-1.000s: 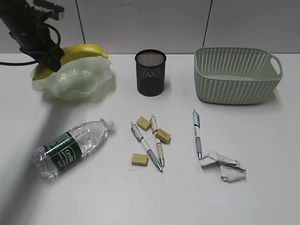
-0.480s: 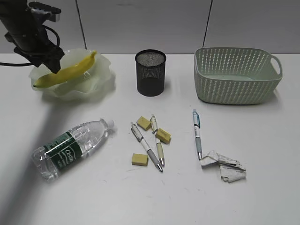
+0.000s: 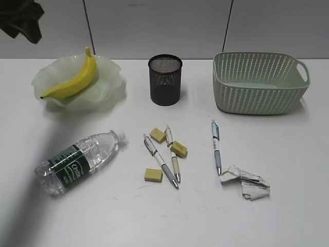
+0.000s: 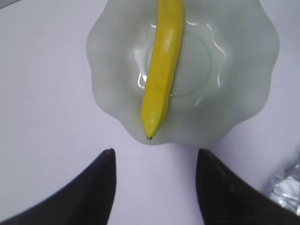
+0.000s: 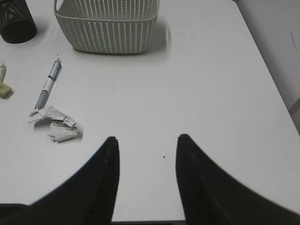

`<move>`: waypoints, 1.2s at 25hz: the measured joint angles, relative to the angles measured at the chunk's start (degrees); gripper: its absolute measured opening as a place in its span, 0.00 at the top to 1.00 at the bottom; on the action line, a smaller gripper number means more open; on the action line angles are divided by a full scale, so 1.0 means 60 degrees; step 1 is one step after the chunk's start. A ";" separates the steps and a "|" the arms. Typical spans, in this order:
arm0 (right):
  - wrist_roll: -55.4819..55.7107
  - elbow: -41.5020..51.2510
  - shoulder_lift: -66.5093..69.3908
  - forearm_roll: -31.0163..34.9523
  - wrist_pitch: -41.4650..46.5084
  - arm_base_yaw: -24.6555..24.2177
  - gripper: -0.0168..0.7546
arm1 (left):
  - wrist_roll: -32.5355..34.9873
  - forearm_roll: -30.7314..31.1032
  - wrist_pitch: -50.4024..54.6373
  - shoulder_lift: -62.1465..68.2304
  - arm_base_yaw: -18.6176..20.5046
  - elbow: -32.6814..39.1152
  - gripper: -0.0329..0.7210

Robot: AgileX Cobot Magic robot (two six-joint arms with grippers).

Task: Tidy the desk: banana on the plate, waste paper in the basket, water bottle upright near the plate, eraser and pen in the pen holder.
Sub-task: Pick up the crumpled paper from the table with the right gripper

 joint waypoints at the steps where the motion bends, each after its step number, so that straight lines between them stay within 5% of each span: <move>1: 0.0000 0.0000 0.0000 0.0000 0.0000 0.0000 0.55 | -0.0207 -0.0010 0.0146 -0.0298 0.0000 0.0000 0.42; 15: 0.0000 0.0000 0.0000 0.0000 0.0000 0.0000 0.55 | -0.1087 -0.0636 0.0291 -0.5802 0.0000 0.0850 0.44; 30: 0.0000 0.0000 0.0000 0.0252 0.0000 0.0000 0.55 | -0.1145 -0.0677 0.0343 -1.3365 0.0000 0.8813 0.45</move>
